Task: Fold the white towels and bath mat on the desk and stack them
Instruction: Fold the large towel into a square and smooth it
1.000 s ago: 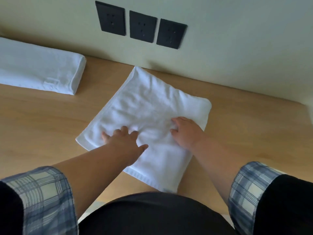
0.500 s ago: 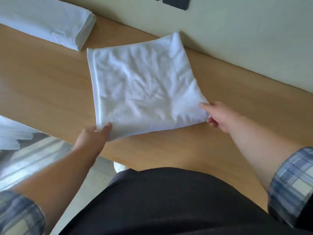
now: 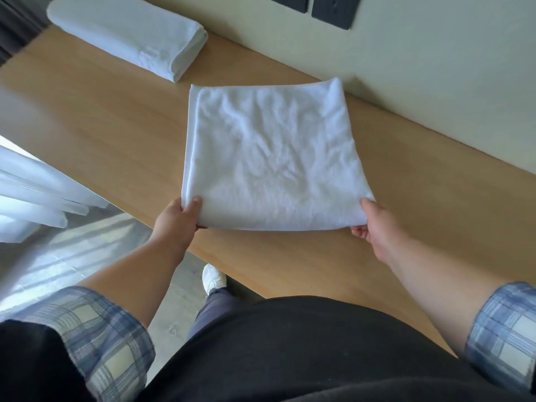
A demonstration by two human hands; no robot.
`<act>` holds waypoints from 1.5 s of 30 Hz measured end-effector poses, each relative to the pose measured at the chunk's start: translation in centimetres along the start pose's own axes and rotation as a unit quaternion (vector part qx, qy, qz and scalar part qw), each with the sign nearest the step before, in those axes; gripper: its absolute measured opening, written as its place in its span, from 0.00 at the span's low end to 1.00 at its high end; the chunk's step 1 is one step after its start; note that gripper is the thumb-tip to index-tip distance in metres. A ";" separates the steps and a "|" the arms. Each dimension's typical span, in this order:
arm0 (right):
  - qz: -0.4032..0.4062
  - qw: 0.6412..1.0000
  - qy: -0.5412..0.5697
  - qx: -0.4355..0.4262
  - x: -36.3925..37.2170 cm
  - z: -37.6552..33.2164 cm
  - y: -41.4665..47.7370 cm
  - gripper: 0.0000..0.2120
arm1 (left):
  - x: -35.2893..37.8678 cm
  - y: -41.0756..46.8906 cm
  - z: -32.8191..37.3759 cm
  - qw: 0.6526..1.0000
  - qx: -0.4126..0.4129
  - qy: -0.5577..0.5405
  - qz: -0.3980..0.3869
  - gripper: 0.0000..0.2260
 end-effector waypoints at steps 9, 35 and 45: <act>-0.009 0.988 -0.141 -0.067 -1.1 0.1 -0.3 0.15 | -0.7 0.0 -1.7 0.993 0.052 0.107 -0.005 0.17; -0.129 0.616 -0.550 -0.548 9.0 -1.4 -8.0 0.38 | 12.0 -9.4 1.8 0.640 0.549 0.501 -0.198 0.37; -0.142 0.626 -0.583 -0.498 8.6 -1.2 -6.2 0.48 | 5.0 -2.6 1.2 0.754 0.415 0.494 -0.126 0.45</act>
Point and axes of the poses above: each hand's wrist, its own y-axis towards the middle knuckle, its own x-axis out of the palm, z = x × y, the point moved 6 cm from there along y, towards the middle knuckle, and after that the axes turned 15 degrees about z, right-handed, at the moved point
